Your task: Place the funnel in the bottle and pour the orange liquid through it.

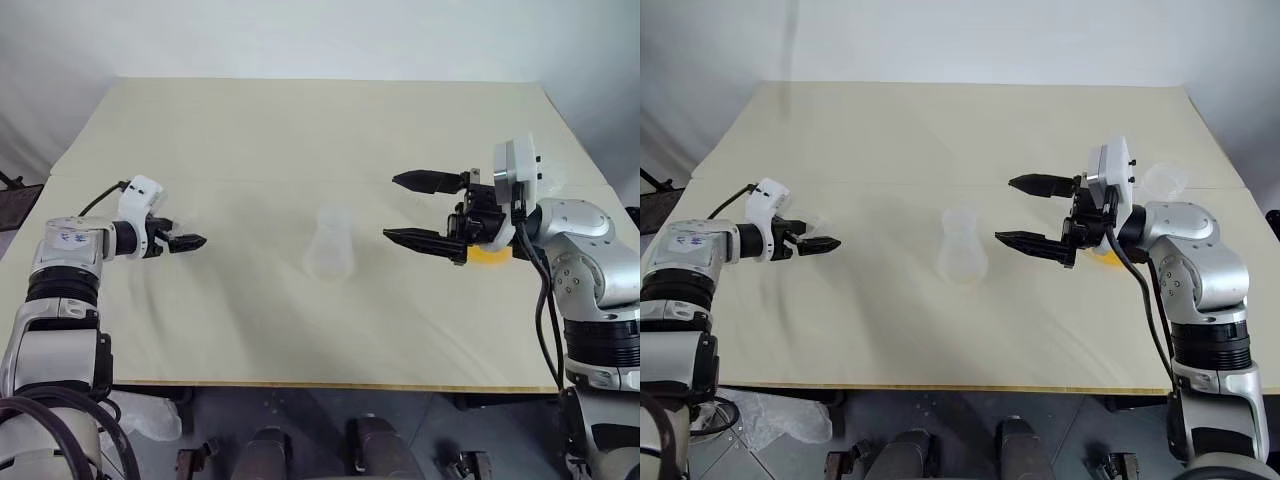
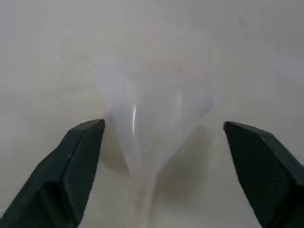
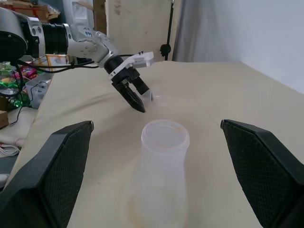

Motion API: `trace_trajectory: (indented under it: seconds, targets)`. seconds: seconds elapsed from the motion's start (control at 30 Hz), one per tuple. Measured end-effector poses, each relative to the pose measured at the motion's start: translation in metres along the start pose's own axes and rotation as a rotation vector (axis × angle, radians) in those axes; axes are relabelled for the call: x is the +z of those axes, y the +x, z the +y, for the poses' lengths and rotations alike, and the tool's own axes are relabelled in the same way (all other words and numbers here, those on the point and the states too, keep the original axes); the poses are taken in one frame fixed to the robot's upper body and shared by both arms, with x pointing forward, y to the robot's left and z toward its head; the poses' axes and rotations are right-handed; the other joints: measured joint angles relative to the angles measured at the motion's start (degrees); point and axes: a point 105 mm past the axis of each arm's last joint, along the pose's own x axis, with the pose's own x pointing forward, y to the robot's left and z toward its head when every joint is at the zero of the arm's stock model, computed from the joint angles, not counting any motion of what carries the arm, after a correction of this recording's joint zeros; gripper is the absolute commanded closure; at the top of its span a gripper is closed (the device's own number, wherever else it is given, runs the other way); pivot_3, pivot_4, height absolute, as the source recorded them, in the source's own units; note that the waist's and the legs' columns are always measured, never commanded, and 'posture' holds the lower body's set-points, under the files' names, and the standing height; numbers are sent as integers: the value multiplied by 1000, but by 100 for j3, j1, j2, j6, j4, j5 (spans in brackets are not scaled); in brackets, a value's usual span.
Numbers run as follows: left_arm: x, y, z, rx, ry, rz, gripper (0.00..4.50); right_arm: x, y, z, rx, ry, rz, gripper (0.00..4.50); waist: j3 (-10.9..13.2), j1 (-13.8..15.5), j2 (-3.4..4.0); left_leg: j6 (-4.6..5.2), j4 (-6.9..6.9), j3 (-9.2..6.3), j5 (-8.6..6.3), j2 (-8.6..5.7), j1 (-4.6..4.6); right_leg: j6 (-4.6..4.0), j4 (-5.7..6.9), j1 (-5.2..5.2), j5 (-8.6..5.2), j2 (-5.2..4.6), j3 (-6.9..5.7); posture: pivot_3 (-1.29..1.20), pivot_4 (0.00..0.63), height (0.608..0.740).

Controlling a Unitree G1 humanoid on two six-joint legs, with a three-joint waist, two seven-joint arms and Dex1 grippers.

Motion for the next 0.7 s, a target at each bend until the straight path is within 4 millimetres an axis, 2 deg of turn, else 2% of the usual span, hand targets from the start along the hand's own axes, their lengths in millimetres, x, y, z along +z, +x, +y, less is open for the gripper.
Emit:
trace_trajectory:
  seconds: [0.33, 0.43, 0.7]
  targets:
    - [-3, -5, 6, 6, 1, 54, 4267, -1, -1, -1, -14, 3, 2, 0, 0, 1, 0, 0, -1, -1, 0, 0, 0, 0, 0, 0, 0, -1, 0, 0, 150, 740]
    - [0, -6, 8, 11, -7, 40, 4293, -1, -1, -1, -18, 3, 2, 0, 1, 3, -1, 0, -1, -1, 0, 0, -1, 0, 0, -1, 0, -1, 0, 0, 150, 740]
    - [21, -20, 13, 9, -90, -159, 4293, -1, -2, -2, -22, 0, 6, 0, 1, -6, -1, 0, -1, -1, 0, 0, -1, 0, 2, -3, 0, -2, 0, 0, 150, 740]
